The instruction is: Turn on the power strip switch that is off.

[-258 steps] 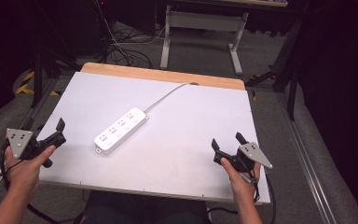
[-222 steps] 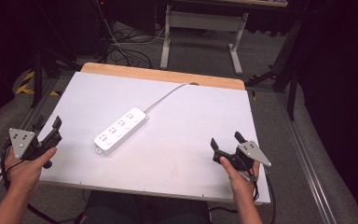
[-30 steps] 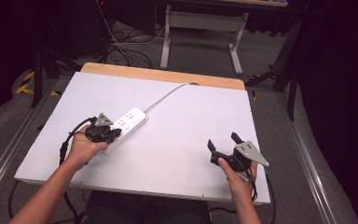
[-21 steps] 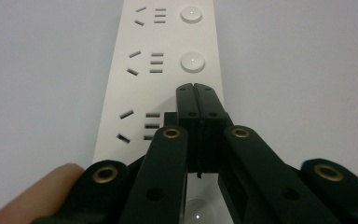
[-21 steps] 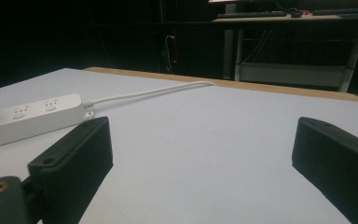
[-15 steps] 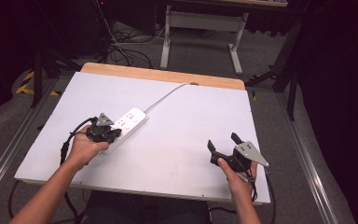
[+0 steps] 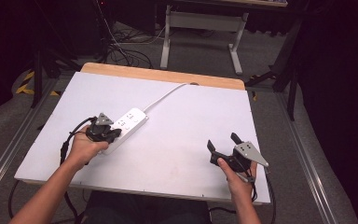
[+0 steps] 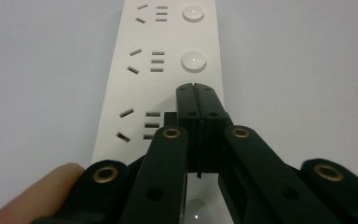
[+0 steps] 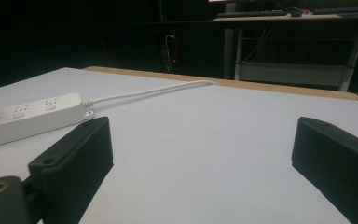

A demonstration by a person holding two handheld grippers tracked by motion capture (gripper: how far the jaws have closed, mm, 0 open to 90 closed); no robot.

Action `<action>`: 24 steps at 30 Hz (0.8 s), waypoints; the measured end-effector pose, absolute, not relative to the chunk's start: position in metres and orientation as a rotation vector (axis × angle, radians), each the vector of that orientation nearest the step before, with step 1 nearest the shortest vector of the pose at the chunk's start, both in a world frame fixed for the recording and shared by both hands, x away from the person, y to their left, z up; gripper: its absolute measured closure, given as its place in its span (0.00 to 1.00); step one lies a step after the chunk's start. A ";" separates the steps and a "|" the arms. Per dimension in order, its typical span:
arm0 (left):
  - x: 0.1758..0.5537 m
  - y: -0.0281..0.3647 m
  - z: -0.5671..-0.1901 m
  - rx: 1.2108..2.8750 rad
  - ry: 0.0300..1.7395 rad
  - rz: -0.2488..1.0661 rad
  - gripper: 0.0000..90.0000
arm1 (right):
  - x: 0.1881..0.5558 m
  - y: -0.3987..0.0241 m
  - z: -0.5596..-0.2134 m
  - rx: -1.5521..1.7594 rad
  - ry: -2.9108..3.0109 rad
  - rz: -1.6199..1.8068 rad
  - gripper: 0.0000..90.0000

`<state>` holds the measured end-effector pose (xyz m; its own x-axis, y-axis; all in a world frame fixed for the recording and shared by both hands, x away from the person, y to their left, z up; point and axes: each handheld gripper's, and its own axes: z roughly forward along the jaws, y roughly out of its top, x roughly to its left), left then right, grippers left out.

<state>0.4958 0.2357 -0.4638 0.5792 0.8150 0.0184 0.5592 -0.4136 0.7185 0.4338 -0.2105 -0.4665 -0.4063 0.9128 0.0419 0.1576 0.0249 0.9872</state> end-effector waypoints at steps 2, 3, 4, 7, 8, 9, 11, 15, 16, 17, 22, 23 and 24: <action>0.496 0.236 -0.464 2.129 1.089 0.485 1.00 | 0.434 -0.210 -0.467 1.107 1.638 1.442 0.06; 0.496 0.236 -0.464 2.128 1.089 0.484 1.00 | 0.434 -0.210 -0.467 1.107 1.638 1.441 0.06; 0.496 0.236 -0.464 2.126 1.090 0.480 1.00 | 0.434 -0.210 -0.467 1.107 1.638 1.441 0.06; 0.496 0.236 -0.464 2.124 1.094 0.482 1.00 | 0.434 -0.210 -0.466 1.106 1.638 1.441 0.06; 0.496 0.236 -0.464 2.124 1.094 0.483 1.00 | 0.434 -0.210 -0.466 1.106 1.638 1.441 0.06; 0.496 0.236 -0.464 2.124 1.095 0.484 1.00 | 0.434 -0.210 -0.466 1.106 1.638 1.441 0.06; 0.496 0.236 -0.464 2.115 1.100 0.473 1.00 | 0.434 -0.210 -0.467 1.107 1.637 1.441 0.06; 0.496 0.237 -0.464 2.114 1.098 0.467 1.00 | 0.434 -0.210 -0.467 1.108 1.638 1.441 0.06; 0.496 0.237 -0.464 2.116 1.101 0.474 1.00 | 0.434 -0.210 -0.467 1.107 1.638 1.441 0.06; 0.496 0.236 -0.464 2.114 1.105 0.474 1.00 | 0.434 -0.210 -0.467 1.104 1.638 1.440 0.06; 0.496 0.235 -0.463 2.109 1.120 0.481 1.00 | 0.435 -0.210 -0.467 1.110 1.639 1.439 0.06; 0.496 0.235 -0.463 2.111 1.117 0.484 1.00 | 0.435 -0.210 -0.467 1.110 1.641 1.440 0.06; 0.496 0.235 -0.463 2.111 1.121 0.485 1.00 | 0.435 -0.210 -0.467 1.110 1.641 1.439 0.06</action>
